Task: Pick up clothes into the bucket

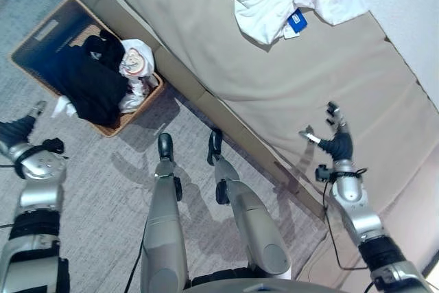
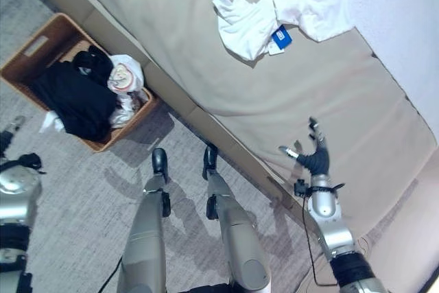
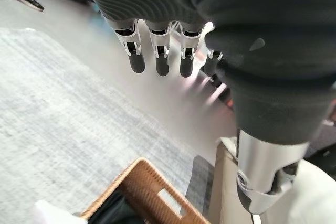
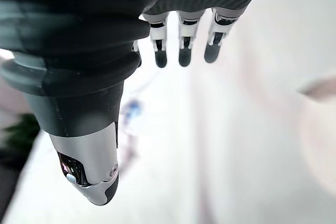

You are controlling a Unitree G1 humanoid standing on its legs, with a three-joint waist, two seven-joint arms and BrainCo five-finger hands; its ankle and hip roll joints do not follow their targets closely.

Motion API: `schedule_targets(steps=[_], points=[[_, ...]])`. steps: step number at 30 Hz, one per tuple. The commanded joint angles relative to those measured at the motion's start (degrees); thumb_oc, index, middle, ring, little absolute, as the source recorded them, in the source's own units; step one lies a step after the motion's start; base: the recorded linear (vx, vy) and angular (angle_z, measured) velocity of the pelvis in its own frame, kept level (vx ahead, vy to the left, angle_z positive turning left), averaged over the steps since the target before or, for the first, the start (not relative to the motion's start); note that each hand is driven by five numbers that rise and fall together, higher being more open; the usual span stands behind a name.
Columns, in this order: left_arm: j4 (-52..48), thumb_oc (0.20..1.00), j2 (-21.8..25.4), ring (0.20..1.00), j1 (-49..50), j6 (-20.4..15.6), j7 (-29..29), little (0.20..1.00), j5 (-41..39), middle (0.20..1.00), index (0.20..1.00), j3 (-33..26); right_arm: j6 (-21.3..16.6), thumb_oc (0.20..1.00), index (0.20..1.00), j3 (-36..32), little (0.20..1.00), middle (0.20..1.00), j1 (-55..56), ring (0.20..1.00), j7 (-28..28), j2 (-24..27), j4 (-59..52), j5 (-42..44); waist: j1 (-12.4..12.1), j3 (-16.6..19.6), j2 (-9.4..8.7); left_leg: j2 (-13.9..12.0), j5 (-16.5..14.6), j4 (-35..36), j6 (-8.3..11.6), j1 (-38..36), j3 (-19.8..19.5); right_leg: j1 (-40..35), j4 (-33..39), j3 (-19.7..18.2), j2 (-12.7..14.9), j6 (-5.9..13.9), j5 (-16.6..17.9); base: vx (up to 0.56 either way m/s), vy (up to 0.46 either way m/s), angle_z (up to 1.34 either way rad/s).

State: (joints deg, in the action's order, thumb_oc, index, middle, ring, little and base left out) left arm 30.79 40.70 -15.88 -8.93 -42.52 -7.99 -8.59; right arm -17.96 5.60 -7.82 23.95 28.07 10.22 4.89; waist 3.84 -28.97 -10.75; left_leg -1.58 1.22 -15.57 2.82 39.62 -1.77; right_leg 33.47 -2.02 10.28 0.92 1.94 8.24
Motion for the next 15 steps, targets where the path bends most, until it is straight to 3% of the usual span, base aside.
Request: schedule_targets(steps=[1, 3, 9, 15], points=[[0.67, 1.000, -7.37, 1.000, -0.24, -8.31, 6.53, 1.000, 3.42, 1.000, 1.000, 5.88, -3.22, 1.000, 1.000, -6.25, 1.000, 1.000, -4.72, 1.000, 6.97, 5.45, -4.33, -8.26, -2.53, -0.83, 6.86, 2.45, 0.19, 3.94, -0.20, -6.90, -3.60, -1.36, -11.42, 2.43, 9.42, 5.83, -7.07, 0.03, -0.025, 0.28], [1.84, 1.000, -10.14, 1.000, -0.32, -8.85, 8.61, 1.000, 2.40, 1.000, 1.000, 8.57, -2.89, 1.000, 1.000, -5.85, 1.000, 1.000, -6.01, 1.000, 6.73, 5.71, -3.27, -8.09, -2.77, -0.83, 7.96, 2.77, 0.96, 5.49, -0.11, -8.53, -4.09, -2.21, -12.45, 3.05, 9.79, 5.59, -8.04, 0.03, -0.058, 0.38], [8.52, 1.000, -20.75, 1.000, 3.72, -8.19, 20.46, 1.000, 8.02, 1.000, 1.000, 25.94, 1.92, 1.000, 1.000, -4.11, 1.000, 1.000, -17.99, 1.000, 10.69, 6.66, 6.84, -11.46, -5.20, 0.07, 12.94, 2.31, 4.81, 12.54, 0.64, -15.19, -6.40, -5.57, -15.88, 5.22, 10.84, 4.46, -11.54, 0.02, -0.108, 0.32], [5.04, 1.000, -20.45, 1.000, 7.15, -8.83, 24.89, 1.000, 17.12, 1.000, 1.000, 38.87, 4.13, 1.000, 1.000, -2.47, 1.000, 1.000, -30.93, 1.000, 16.63, 9.29, 18.50, -10.66, -6.35, 2.05, 17.02, 1.89, 5.83, 15.12, 0.95, -17.01, -6.42, -5.52, -18.21, 5.18, 10.92, 4.11, -13.77, 0.04, -0.071, 0.18]])
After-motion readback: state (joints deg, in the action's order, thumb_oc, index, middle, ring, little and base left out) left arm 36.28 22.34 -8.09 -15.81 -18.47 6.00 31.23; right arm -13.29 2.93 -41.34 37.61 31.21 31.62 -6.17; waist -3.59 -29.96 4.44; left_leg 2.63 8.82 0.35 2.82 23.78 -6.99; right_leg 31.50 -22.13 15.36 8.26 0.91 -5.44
